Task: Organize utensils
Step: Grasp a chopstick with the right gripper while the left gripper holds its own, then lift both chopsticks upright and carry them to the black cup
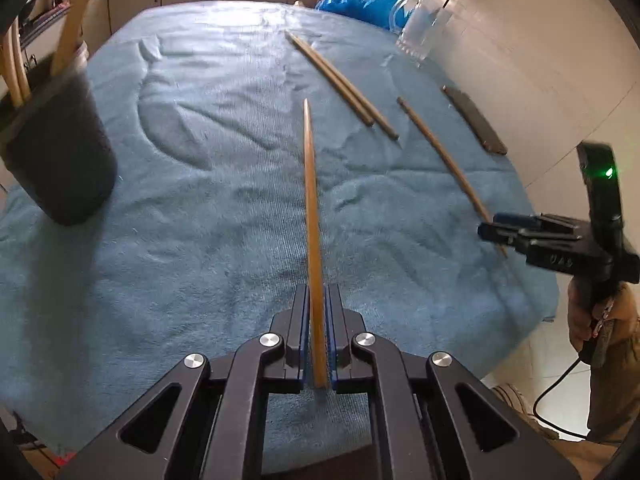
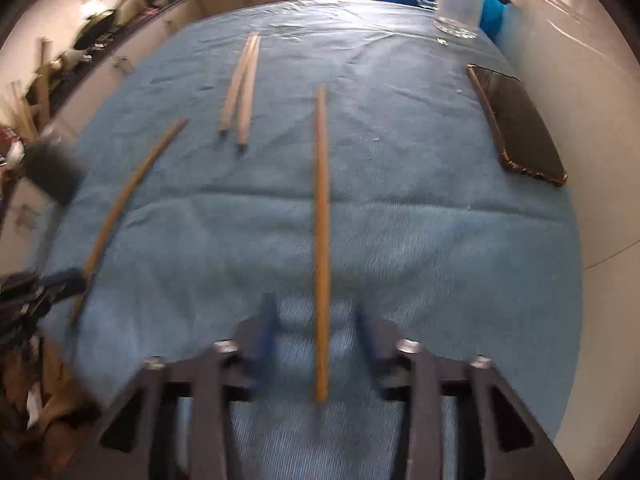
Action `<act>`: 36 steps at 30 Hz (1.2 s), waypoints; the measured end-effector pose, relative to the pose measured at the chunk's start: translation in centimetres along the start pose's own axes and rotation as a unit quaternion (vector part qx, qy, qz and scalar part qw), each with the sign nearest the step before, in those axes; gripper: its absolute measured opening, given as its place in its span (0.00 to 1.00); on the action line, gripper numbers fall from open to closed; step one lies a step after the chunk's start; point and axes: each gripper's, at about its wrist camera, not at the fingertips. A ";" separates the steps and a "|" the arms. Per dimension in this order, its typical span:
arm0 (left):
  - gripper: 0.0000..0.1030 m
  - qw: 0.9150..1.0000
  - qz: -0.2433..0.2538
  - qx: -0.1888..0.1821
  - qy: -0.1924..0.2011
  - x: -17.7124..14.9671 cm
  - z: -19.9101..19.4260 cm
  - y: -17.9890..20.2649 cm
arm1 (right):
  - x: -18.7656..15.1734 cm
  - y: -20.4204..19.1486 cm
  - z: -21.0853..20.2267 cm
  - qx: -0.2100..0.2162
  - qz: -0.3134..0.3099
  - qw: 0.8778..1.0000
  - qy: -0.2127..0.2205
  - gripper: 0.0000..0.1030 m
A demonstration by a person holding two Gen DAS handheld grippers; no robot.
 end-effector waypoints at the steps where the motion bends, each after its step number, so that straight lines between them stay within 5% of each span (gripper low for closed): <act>1: 0.07 1.000 0.000 0.003 0.007 0.3 -0.3 0.1 | 0.2 0.1 -0.1 -0.010 -0.002 1.000 0.004 0.53; 4: 0.09 1.000 -0.006 0.012 0.015 2.2 -0.1 0.3 | 2.1 0.4 0.1 -0.012 0.000 1.000 0.022 0.53; 7: 0.21 1.000 0.005 0.027 0.000 5.0 2.3 0.6 | 5.1 0.2 1.3 -0.021 0.002 0.999 0.029 0.52; 11: 0.21 0.998 0.011 0.052 -0.029 8.3 6.5 0.8 | 9.2 -0.7 3.7 -0.035 -0.001 0.999 0.006 0.27; 14: 0.21 0.997 0.022 0.068 -0.032 10.1 7.8 1.0 | 11.5 -1.2 5.1 -0.051 -0.002 0.999 -0.005 0.25; 25: 0.21 0.997 0.020 0.047 -0.065 13.3 9.6 0.2 | 16.4 -3.0 7.0 -0.069 -0.010 0.997 -0.040 0.11; 27: 0.05 0.996 0.032 0.060 -0.058 13.0 9.3 0.0 | 16.2 -3.4 7.0 -0.074 -0.016 0.997 -0.032 0.08; 36: 0.06 0.998 0.008 0.029 0.057 10.3 3.0 -0.1 | 13.6 -2.8 1.3 -0.034 0.023 0.997 0.068 0.07</act>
Point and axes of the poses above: each gripper's, at about its wrist camera, not at the fingertips, and z roughly the way its jaws point, y to its right, x to its top, and after that the axes turned 7 degrees about -x, right-handed
